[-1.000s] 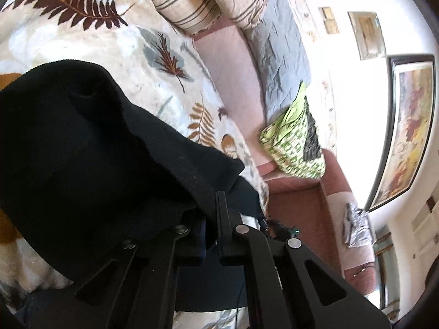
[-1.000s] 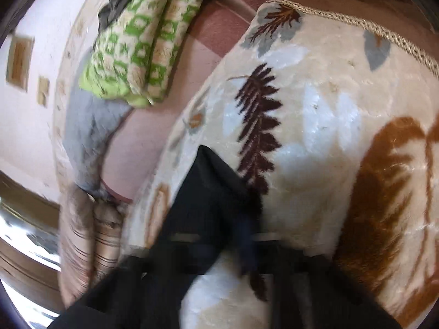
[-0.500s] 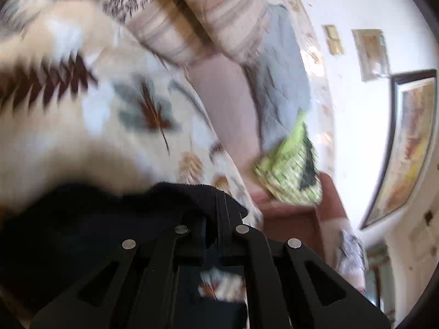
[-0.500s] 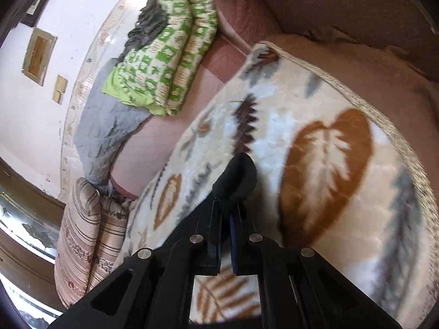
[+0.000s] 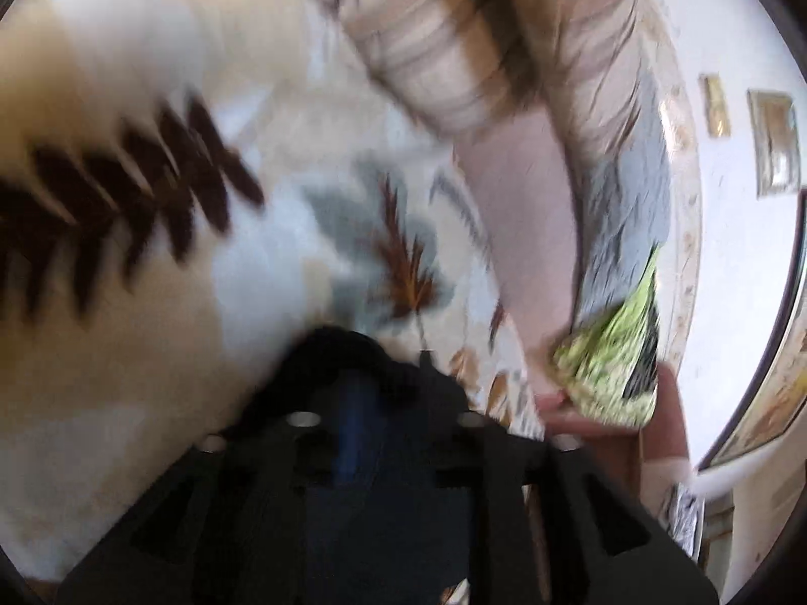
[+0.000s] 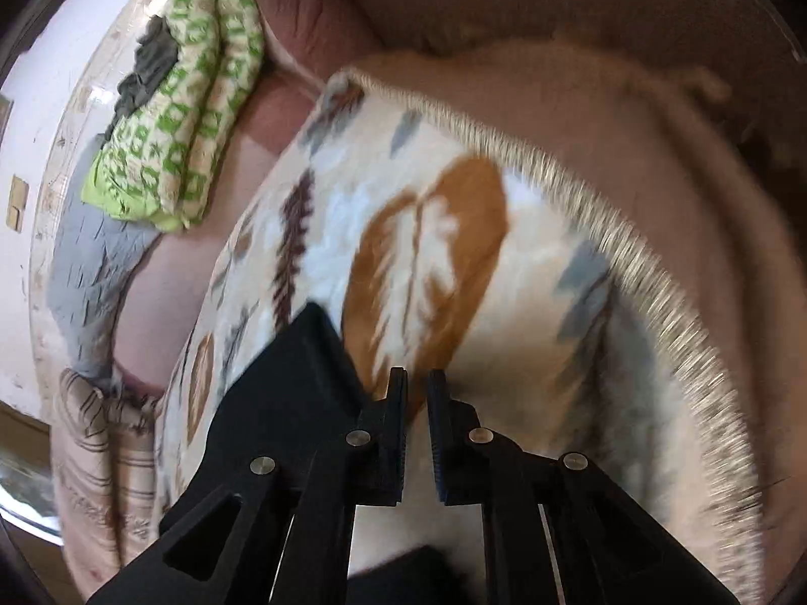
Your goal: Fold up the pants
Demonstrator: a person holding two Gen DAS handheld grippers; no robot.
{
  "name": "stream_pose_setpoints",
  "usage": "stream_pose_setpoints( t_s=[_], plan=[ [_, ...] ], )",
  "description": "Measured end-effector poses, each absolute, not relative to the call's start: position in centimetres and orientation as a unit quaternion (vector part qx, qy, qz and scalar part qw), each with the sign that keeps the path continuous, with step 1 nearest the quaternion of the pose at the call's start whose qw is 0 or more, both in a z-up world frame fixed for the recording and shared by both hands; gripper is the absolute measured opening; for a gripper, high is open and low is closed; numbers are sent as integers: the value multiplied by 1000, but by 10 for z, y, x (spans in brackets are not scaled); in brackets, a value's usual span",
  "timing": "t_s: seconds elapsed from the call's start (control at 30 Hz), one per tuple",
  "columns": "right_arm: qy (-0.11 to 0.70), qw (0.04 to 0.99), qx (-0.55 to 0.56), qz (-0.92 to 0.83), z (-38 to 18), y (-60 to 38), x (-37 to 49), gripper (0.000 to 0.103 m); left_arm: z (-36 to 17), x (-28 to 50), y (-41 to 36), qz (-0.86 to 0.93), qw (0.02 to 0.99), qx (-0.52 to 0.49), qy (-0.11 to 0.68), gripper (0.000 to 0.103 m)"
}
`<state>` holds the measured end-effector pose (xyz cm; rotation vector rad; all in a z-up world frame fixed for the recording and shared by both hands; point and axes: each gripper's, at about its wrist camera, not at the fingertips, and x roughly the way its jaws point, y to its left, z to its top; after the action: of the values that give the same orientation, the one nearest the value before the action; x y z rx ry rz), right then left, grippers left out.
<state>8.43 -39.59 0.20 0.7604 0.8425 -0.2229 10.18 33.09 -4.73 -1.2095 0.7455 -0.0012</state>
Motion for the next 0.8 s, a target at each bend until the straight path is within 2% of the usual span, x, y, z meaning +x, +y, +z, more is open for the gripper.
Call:
stream_pose_setpoints(
  t_s=[0.03,0.07,0.23,0.4,0.47,0.5,0.53,0.57,0.6,0.67,0.73,0.8],
  plan=[
    [389,857,326,-93,14,-386,86,10,-43,98,337,10,763,-558,326,53],
    [382,873,292,-73,23,-374,90,10,-35,90,347,22,769,-565,300,56],
    [395,904,132,97,36,-279,116,16,-11,88,346,-5,792,-552,262,57],
    [443,883,75,133,10,-231,140,22,-19,134,278,-105,804,-473,345,56],
    [451,884,67,101,3,-238,141,44,-34,151,264,-70,816,-425,385,56],
    [458,883,73,68,0,-247,140,71,-43,158,266,-48,814,-417,402,53],
    [463,882,82,37,-3,-259,139,78,-54,162,270,-30,808,-422,410,32],
    [473,877,85,11,-6,-268,139,76,-58,161,276,-22,805,-434,404,21],
    [487,869,89,-14,-14,-281,139,76,-62,162,282,-21,798,-451,398,19],
    [483,869,106,-3,-12,-293,137,76,-70,164,290,-21,787,-471,398,8],
    [467,875,123,-9,-3,-301,132,66,-72,160,289,-18,783,-476,400,6],
    [443,884,150,-17,7,-311,125,66,-64,155,285,-18,782,-471,407,11]
  ],
)
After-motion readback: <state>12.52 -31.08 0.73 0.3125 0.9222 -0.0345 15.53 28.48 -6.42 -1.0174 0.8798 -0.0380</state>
